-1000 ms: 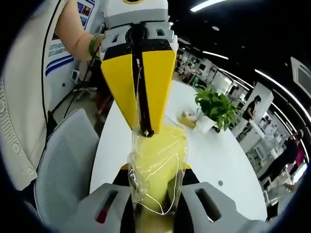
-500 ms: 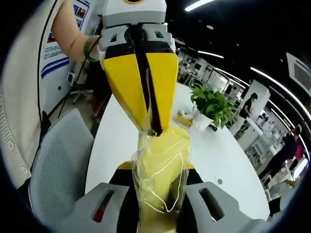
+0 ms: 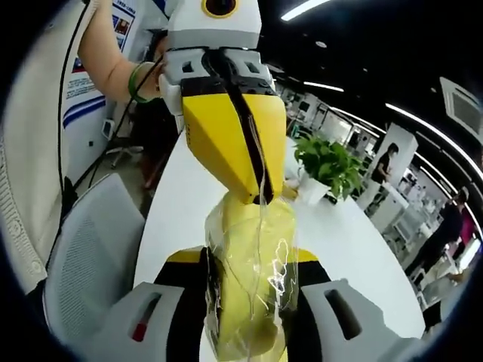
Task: Compare the silicone blocks by pressing each to a similar depth, holding the contact briefly, and releasing to observe deformation and rebound differences across the visible hardness samples.
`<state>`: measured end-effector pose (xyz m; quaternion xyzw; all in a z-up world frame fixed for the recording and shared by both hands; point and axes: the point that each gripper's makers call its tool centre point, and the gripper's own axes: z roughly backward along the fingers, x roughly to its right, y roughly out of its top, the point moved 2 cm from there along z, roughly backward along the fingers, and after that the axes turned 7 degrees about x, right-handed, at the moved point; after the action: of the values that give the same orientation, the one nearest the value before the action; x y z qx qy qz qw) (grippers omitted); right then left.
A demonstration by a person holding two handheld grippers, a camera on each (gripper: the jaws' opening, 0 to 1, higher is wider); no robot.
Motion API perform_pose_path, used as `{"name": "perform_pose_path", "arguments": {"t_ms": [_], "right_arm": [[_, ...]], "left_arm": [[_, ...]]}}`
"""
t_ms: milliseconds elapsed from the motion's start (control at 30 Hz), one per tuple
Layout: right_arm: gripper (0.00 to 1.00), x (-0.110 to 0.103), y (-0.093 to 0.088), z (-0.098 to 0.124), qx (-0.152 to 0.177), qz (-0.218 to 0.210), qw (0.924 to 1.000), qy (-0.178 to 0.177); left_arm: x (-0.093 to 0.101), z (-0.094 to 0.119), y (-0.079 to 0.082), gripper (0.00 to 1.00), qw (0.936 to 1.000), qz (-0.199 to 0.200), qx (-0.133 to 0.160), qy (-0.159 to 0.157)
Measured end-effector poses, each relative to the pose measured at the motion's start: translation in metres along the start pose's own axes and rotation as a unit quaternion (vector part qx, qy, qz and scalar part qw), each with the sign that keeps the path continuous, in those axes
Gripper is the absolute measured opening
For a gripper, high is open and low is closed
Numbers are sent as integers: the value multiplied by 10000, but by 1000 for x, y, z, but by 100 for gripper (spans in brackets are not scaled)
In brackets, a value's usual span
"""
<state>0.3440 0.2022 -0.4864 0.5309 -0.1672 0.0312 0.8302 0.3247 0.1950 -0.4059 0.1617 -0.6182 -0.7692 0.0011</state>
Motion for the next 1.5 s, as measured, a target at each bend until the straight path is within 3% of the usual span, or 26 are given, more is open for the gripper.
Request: {"name": "perform_pose_path", "arguments": {"t_ms": [1133,1500], "right_arm": [[46,4,-6,5,-32,27,9999,-122],[54,9,-8,10,149,-340,9983,-441]], "left_arm": [[-6,-7,-3,0,10000,-8,-70,51],[-12,-4,-11,0,9996,154,-137,202]]}}
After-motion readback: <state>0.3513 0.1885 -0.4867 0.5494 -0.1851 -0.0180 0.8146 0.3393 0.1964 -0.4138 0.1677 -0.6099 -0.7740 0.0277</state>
